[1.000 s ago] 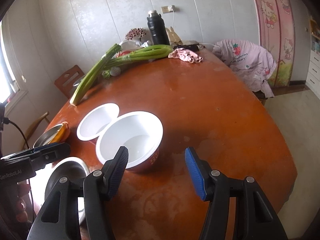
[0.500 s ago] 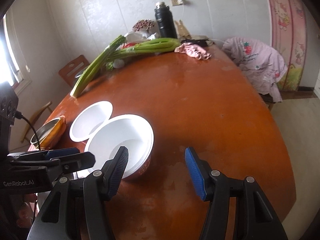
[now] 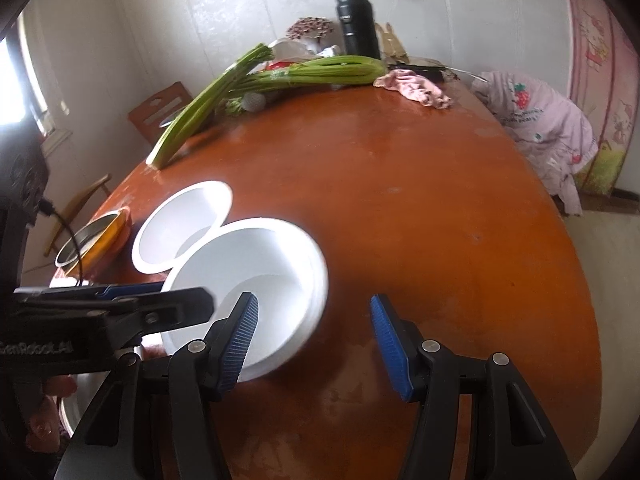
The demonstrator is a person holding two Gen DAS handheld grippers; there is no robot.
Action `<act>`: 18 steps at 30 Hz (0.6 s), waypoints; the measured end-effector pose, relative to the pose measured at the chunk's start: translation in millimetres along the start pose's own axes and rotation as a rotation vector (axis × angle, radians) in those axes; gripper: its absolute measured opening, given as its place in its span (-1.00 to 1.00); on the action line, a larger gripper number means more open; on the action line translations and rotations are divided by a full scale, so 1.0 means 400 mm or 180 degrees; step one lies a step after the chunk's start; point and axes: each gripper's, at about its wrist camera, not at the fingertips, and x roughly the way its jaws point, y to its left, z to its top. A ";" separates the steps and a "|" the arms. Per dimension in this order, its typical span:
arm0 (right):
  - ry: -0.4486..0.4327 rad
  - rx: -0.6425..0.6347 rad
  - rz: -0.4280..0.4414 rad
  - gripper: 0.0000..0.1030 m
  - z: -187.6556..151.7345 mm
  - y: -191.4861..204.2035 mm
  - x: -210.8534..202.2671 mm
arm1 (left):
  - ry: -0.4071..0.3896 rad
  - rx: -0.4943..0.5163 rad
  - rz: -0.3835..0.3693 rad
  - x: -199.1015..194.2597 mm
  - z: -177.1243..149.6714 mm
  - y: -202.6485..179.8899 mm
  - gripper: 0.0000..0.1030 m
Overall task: Organize plates and bowls
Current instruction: 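Move the left gripper to the red-sided white bowl rim and close, then lift the white bowl with the left gripper over the steel bowl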
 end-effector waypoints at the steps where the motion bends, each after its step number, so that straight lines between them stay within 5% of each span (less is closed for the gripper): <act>1: 0.0005 -0.0021 0.0010 0.18 -0.001 0.006 0.002 | -0.0004 0.0004 0.0009 0.003 0.000 -0.002 0.08; 7: 0.0059 0.0000 -0.0057 0.16 -0.008 0.013 0.014 | -0.0006 0.0065 0.0017 0.018 0.001 -0.006 0.04; 14: 0.0057 -0.0056 0.0010 0.15 -0.011 0.031 0.010 | -0.0018 0.0051 -0.0065 0.024 0.007 0.003 -0.33; 18: 0.0036 -0.0036 0.0085 0.12 -0.010 0.038 0.005 | -0.0052 0.0057 -0.0102 0.016 0.006 0.007 -0.37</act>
